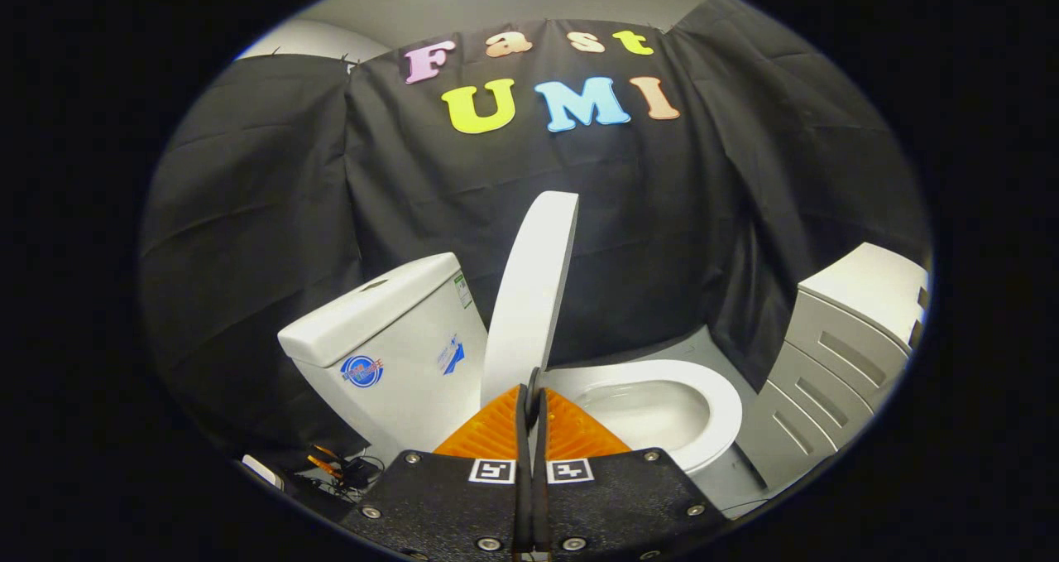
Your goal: Open the toilet lid.
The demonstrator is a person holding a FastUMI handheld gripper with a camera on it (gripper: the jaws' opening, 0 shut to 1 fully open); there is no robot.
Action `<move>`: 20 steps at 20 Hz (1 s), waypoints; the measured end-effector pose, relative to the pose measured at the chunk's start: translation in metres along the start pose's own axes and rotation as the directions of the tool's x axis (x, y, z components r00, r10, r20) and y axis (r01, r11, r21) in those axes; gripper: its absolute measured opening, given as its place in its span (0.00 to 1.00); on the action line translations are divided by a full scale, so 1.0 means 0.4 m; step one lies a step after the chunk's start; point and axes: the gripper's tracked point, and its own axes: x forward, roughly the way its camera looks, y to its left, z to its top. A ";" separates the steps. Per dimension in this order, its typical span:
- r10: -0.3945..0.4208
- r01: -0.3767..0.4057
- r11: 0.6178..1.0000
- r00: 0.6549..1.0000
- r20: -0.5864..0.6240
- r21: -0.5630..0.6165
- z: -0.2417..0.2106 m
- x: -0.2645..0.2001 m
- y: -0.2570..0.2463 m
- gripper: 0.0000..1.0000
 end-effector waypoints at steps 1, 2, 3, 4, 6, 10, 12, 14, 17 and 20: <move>0.005 -0.005 1.000 1.000 0.003 -0.012 0.003 0.000 0.011 0.00; 0.010 -0.009 1.000 1.000 0.006 -0.020 0.004 0.001 0.017 0.00; 0.014 -0.014 1.000 1.000 0.007 -0.028 0.007 0.004 0.027 0.00; 0.019 -0.018 0.999 1.000 0.007 -0.033 0.008 0.006 0.041 0.00; 0.026 -0.026 0.998 1.000 0.010 -0.051 0.012 0.006 0.062 0.00; 0.041 -0.038 0.994 0.999 0.024 -0.101 0.015 0.014 0.110 0.00; 0.047 -0.044 0.992 0.999 0.027 -0.119 0.015 0.016 0.126 0.00; 0.052 -0.048 0.990 0.998 0.029 -0.131 0.018 0.018 0.142 0.00; 0.057 -0.052 0.989 0.998 0.029 -0.141 0.020 0.024 0.166 0.00; 0.061 -0.054 0.985 0.998 0.035 -0.163 0.021 0.026 0.190 0.00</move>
